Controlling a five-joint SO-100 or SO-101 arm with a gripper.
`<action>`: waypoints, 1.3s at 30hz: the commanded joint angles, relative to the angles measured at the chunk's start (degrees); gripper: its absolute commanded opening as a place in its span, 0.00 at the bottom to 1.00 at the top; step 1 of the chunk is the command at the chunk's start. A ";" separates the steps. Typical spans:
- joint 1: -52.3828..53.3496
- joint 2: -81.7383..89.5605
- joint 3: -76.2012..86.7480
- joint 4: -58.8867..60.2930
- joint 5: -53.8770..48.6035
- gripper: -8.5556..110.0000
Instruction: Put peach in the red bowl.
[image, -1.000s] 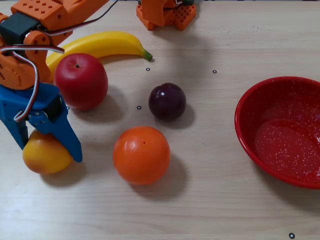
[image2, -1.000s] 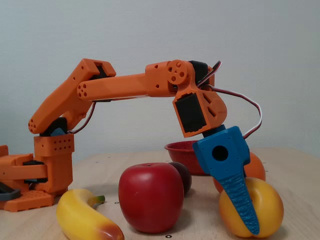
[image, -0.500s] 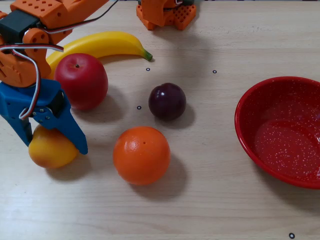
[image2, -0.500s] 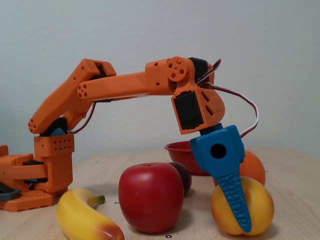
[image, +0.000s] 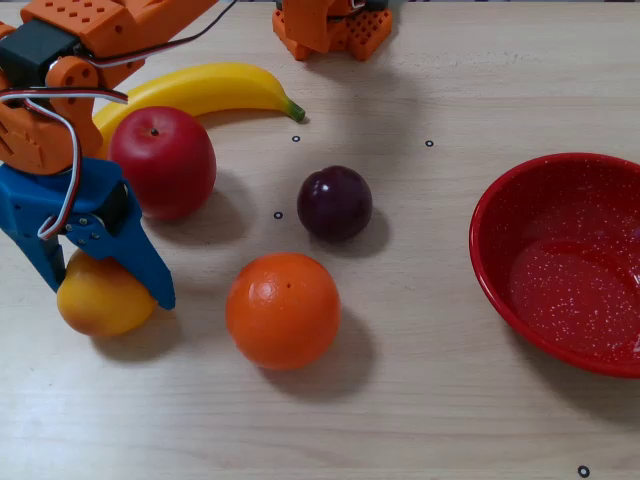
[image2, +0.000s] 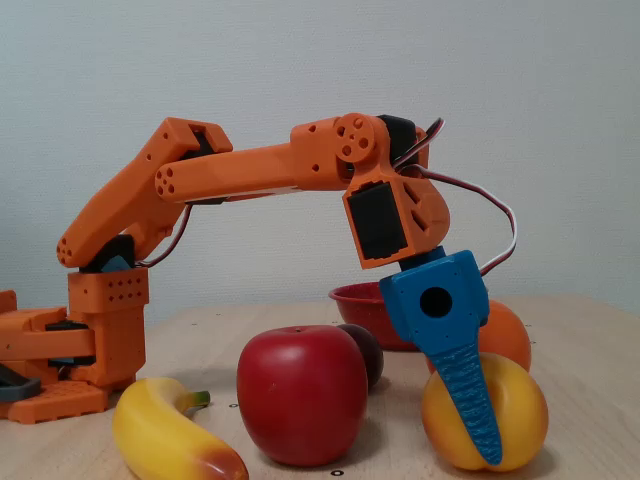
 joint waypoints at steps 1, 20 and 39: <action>-2.29 8.44 -4.57 -1.76 2.11 0.07; -2.90 23.47 3.25 -2.20 9.23 0.07; -4.48 50.19 20.48 3.25 20.83 0.07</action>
